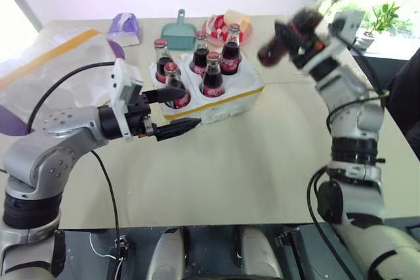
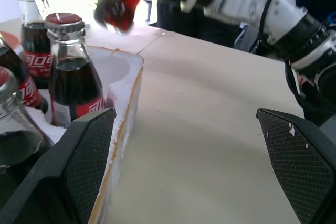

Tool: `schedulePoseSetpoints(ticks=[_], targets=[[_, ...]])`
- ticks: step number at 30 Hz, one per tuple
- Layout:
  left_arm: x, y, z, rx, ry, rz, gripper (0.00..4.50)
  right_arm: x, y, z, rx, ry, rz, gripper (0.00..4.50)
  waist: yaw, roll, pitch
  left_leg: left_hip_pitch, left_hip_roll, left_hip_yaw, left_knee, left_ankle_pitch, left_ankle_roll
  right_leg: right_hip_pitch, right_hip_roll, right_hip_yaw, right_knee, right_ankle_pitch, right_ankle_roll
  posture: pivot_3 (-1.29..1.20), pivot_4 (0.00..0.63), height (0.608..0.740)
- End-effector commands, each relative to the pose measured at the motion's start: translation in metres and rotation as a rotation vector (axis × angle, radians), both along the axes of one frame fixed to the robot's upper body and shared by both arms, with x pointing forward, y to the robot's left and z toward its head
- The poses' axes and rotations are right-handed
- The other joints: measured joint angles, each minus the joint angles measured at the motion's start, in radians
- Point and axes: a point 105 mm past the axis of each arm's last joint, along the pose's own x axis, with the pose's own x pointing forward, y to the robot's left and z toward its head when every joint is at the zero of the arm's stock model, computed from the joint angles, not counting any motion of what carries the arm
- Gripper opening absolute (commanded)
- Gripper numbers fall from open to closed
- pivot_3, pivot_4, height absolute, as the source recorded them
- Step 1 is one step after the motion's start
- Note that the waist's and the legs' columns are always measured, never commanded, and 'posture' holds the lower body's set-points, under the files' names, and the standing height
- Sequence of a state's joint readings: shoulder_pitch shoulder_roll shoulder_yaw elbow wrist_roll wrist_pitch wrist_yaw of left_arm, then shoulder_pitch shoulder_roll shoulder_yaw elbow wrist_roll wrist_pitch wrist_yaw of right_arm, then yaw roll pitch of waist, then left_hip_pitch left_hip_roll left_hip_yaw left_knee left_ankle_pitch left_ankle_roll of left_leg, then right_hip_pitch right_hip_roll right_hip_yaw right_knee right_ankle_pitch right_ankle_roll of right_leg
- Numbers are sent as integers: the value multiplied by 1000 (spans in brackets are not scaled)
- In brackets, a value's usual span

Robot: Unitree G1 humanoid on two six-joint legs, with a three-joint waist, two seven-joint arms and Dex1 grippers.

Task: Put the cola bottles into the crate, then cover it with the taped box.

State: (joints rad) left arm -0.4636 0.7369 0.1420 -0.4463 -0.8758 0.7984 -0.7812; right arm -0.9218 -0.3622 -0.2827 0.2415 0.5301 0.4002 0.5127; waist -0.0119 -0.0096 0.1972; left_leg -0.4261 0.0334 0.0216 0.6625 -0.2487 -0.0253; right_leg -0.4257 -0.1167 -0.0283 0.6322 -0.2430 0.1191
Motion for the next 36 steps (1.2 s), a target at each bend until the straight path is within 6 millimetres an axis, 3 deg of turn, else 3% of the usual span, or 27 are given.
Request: schedulePoseSetpoints(ticks=[1,4,14,17,20,21,26,31,34,36], targets=[[-5,3,11,-9,-53,9,4500,-6,25,6,-62,-40,77,2802,2,-2,-1,0,0,0,0,0,0,1,0,0,0,0,0,0,150,736],[-5,3,10,-10,-53,13,4500,-4,40,-8,-139,-16,100,2802,1,-3,-1,0,0,0,1,0,0,1,0,0,0,0,0,0,150,736],[-4,5,11,-12,-61,23,4500,12,62,-53,-405,48,74,2802,-4,-2,-1,0,0,0,1,0,0,0,0,0,0,0,0,0,150,736],[-2,8,11,-8,-63,33,4500,23,66,-89,-523,203,91,2802,-5,-2,-1,0,0,0,1,0,0,0,0,0,0,0,0,0,150,736],[1,15,10,12,-64,62,4500,27,67,-103,-561,263,107,4247,-9,-3,-2,1,0,0,1,0,0,0,0,0,0,0,0,0,150,736],[3,19,10,22,-64,79,4500,26,67,-101,-564,256,120,4473,-8,-3,-2,1,0,0,1,0,0,1,0,0,1,0,0,0,150,736],[2,57,14,123,-65,178,4500,8,56,-63,-487,179,210,4473,-7,-3,-1,1,0,0,1,0,0,1,0,0,0,0,0,0,150,736],[-14,142,33,318,-24,355,4500,-39,9,3,-483,63,312,4473,1,-2,1,-2,0,0,-1,0,0,-2,0,-1,-1,0,0,0,150,736],[-31,195,44,451,51,450,4500,-66,-16,24,-532,66,367,4473,-2,-2,1,-1,0,1,-1,0,0,-1,0,-1,-2,0,0,0,150,736],[-46,228,44,544,152,487,4500,-87,-21,36,-579,43,422,4473,-5,-2,1,0,0,2,-2,0,0,-1,0,-1,-2,0,-1,0,150,736]])
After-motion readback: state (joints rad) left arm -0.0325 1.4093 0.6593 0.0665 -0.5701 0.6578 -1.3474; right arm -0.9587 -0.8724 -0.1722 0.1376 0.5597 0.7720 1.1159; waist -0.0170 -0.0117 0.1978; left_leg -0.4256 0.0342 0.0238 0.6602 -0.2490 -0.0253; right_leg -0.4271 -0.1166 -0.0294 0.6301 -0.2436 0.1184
